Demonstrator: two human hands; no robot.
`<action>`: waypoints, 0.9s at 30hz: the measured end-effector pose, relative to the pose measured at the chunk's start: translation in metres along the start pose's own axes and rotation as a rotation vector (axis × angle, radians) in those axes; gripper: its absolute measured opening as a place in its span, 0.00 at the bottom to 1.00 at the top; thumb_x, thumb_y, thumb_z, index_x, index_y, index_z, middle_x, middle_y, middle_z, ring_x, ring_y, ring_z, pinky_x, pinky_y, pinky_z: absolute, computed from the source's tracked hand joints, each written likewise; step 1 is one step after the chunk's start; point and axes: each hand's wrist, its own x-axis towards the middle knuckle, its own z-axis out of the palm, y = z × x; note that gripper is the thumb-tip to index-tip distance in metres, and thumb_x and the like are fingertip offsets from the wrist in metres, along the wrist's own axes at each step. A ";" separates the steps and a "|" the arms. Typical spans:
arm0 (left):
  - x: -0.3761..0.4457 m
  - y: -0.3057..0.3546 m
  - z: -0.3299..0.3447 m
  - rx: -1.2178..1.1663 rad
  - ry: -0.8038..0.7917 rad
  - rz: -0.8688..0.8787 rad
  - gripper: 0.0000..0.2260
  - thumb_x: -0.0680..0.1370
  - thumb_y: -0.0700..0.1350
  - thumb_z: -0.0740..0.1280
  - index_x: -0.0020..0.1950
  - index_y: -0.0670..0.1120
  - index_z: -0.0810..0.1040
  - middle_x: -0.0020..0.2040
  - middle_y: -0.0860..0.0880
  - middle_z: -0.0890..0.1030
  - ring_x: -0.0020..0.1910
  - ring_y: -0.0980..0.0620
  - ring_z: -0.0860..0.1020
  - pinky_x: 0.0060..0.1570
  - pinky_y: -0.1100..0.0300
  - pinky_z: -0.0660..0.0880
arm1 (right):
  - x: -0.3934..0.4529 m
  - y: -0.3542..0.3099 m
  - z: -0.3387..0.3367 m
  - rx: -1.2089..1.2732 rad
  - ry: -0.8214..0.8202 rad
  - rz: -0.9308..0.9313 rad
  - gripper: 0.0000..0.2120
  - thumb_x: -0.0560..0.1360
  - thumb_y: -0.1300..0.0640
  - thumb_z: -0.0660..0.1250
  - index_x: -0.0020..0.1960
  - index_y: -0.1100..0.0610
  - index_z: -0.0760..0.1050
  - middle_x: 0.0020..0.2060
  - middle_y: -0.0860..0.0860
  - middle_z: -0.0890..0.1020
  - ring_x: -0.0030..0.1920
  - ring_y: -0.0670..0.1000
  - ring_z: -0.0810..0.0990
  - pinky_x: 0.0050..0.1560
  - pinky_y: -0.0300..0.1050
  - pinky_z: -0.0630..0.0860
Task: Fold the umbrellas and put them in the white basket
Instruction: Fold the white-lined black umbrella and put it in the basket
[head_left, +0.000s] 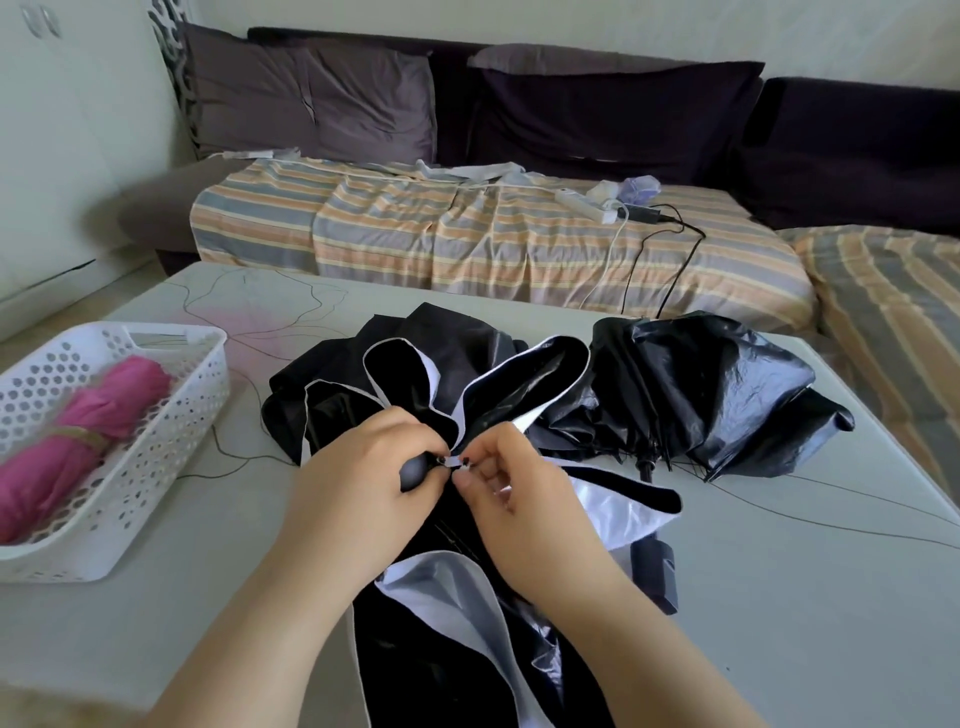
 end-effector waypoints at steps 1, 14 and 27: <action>-0.001 -0.001 0.000 -0.014 -0.013 0.003 0.06 0.67 0.50 0.67 0.42 0.54 0.81 0.42 0.59 0.78 0.39 0.57 0.78 0.33 0.56 0.75 | 0.000 0.000 0.001 0.041 -0.002 0.010 0.02 0.78 0.57 0.65 0.47 0.51 0.73 0.39 0.42 0.80 0.42 0.39 0.76 0.43 0.30 0.71; -0.005 -0.004 -0.001 -0.003 -0.016 0.093 0.02 0.70 0.49 0.68 0.40 0.56 0.80 0.44 0.59 0.75 0.40 0.58 0.75 0.28 0.63 0.72 | 0.000 0.010 -0.003 0.042 -0.022 0.024 0.09 0.77 0.66 0.62 0.51 0.54 0.76 0.43 0.46 0.83 0.46 0.42 0.81 0.50 0.35 0.76; 0.001 0.001 0.001 0.043 0.095 -0.085 0.06 0.70 0.38 0.71 0.38 0.49 0.79 0.39 0.54 0.77 0.33 0.49 0.76 0.29 0.56 0.73 | -0.007 0.025 -0.089 -0.293 0.289 0.145 0.24 0.74 0.59 0.68 0.67 0.43 0.68 0.58 0.44 0.70 0.49 0.40 0.75 0.48 0.35 0.70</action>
